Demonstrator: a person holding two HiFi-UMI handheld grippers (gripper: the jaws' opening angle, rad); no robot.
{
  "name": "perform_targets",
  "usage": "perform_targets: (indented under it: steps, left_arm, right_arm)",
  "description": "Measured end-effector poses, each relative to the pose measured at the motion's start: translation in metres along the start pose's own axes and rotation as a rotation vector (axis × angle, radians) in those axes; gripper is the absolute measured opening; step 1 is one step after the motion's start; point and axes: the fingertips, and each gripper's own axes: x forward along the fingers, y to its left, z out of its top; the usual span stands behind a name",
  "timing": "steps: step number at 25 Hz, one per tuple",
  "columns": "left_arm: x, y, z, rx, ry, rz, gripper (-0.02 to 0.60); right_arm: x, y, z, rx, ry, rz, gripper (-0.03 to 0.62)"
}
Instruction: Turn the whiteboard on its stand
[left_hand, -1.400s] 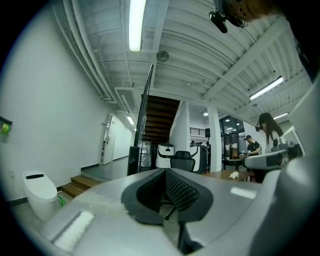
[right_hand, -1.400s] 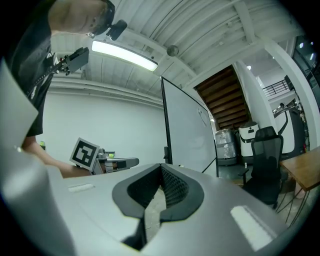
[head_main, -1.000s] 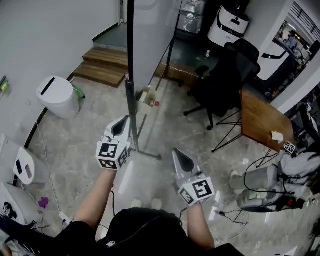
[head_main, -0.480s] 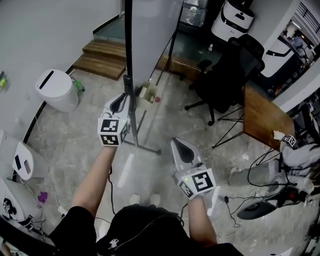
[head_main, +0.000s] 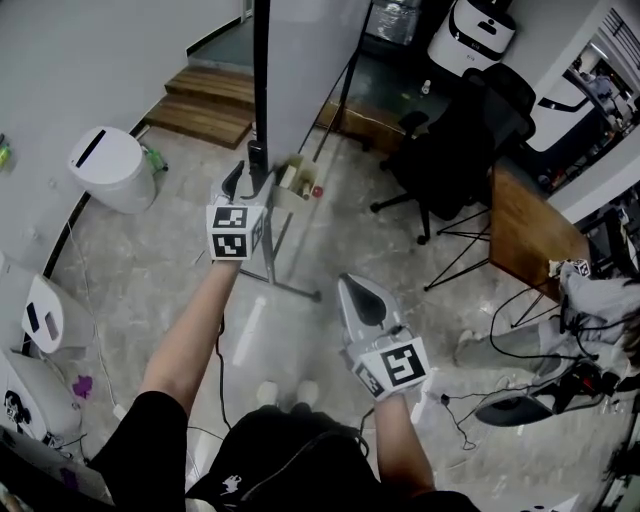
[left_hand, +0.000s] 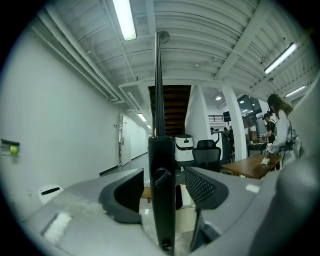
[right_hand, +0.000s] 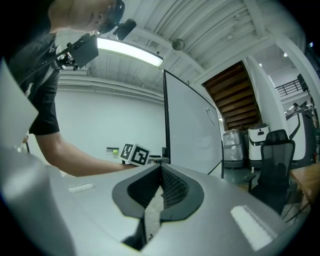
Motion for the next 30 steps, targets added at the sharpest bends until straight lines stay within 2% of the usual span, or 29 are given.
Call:
perform_targets:
  steps: [4,10,14,20,23,30]
  left_arm:
    - [0.013,0.002,-0.012,-0.020,0.026,0.001,0.293]
    - [0.029,0.004,-0.021,-0.049,0.041,0.006,0.288]
    - [0.036,0.009,-0.029,-0.070,0.056,0.015,0.257]
    - [0.043,0.008,-0.033,-0.103,0.059,0.006,0.248]
    - [0.045,0.006,-0.033,-0.100,0.055,-0.001,0.200]
    - [0.041,0.005,-0.032,-0.099,0.073,-0.003,0.193]
  right_arm:
    - [-0.003,-0.007,-0.002,0.005,0.007,-0.021,0.006]
    - [-0.008,-0.015,-0.007,0.013,0.022,-0.052,0.006]
    - [-0.010,-0.017,-0.011,0.020,0.032,-0.066,0.006]
    - [-0.021,-0.022,-0.020,0.030,0.043,-0.104,0.006]
    - [-0.026,-0.024,-0.022,0.032,0.039,-0.122,0.006]
    - [-0.039,-0.016,-0.020,0.037,0.030,-0.146,0.006]
